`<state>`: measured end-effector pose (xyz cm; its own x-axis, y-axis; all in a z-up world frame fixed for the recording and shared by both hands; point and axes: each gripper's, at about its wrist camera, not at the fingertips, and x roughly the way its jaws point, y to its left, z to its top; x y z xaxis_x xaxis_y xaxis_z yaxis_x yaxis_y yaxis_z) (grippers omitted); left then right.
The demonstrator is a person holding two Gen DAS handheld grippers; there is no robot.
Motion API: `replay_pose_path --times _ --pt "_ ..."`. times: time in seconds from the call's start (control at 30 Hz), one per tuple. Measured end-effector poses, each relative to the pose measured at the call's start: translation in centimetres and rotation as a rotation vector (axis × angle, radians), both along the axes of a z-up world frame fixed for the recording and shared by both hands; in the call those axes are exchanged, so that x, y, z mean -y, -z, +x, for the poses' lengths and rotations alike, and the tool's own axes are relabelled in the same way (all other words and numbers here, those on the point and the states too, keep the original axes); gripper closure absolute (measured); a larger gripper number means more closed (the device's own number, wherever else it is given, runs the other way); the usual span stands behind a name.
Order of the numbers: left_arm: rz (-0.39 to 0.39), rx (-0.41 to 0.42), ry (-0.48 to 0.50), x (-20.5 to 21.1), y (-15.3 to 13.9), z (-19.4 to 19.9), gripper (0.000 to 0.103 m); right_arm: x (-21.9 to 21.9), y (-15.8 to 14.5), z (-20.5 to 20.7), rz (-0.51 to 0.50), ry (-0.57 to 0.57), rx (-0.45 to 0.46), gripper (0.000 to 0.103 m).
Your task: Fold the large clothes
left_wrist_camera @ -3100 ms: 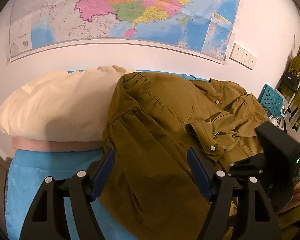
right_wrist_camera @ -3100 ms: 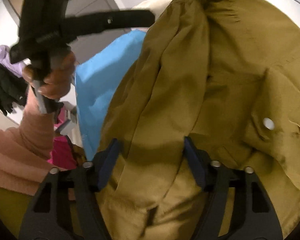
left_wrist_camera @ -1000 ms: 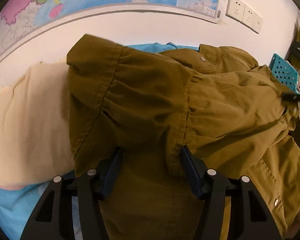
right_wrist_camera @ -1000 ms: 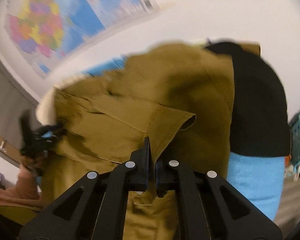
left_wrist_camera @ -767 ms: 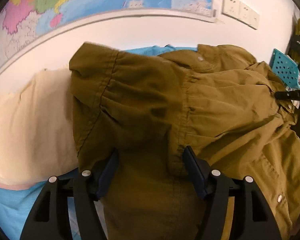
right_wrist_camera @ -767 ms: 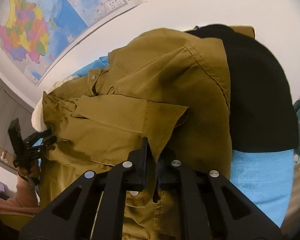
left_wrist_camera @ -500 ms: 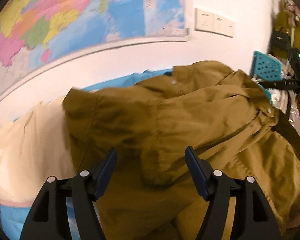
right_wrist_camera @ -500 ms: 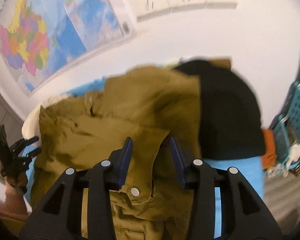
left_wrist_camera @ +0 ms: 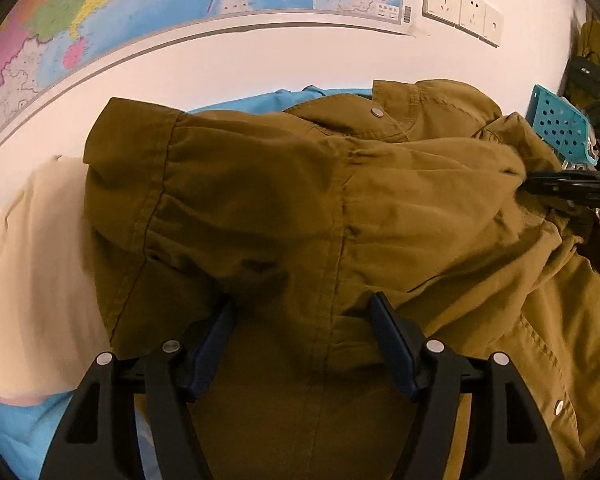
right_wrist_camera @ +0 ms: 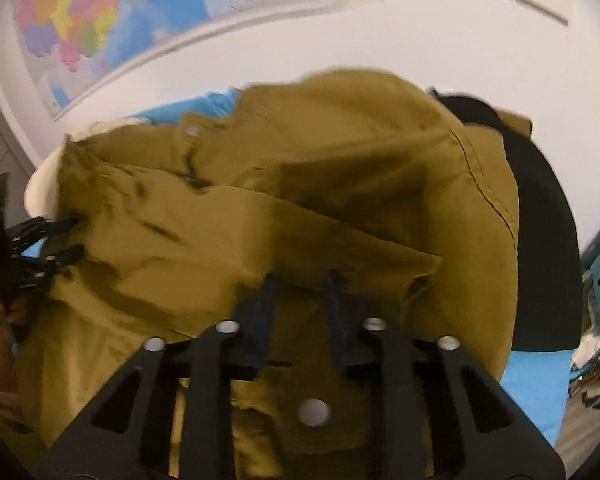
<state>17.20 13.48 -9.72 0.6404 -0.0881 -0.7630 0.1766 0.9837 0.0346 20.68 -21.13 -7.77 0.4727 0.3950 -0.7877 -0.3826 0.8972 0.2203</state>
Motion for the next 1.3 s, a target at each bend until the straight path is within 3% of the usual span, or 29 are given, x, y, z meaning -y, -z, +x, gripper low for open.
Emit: replay_pose_path --times 0.13,0.2,0.43,0.73,0.83,1.03,1.17,1.3 --pt "0.038 0.011 -0.009 0.3 -0.4 -0.4 0.036 1.0 -0.6 -0.1 0.061 0.014 -0.009 0.081" --pt "0.061 0.028 -0.004 0.8 -0.7 -0.9 0.036 1.0 -1.9 -1.1 0.081 0.010 0.025 0.067" --pt "0.069 0.079 0.031 1.8 -2.1 -1.5 0.034 -2.1 -4.9 -2.9 0.101 -0.104 0.109 0.067" --pt "0.056 0.032 -0.003 0.9 -0.1 0.1 0.033 -5.8 -1.8 0.6 0.014 -0.122 0.064 0.071" --pt "0.001 0.014 -0.013 -0.2 0.2 0.6 0.033 -5.8 -0.8 1.7 0.019 -0.112 0.032 0.072" --pt "0.005 0.006 -0.017 -0.1 0.8 1.2 0.032 -5.3 -0.7 2.3 0.037 -0.104 0.010 0.073" --pt "0.022 0.008 -0.025 -0.1 0.6 0.7 0.030 -4.1 -2.8 1.0 0.071 -0.096 0.027 0.060" --pt "0.018 0.039 0.001 -0.3 -0.3 -1.3 0.030 -1.3 -4.8 -1.9 0.099 -0.082 0.068 0.059"
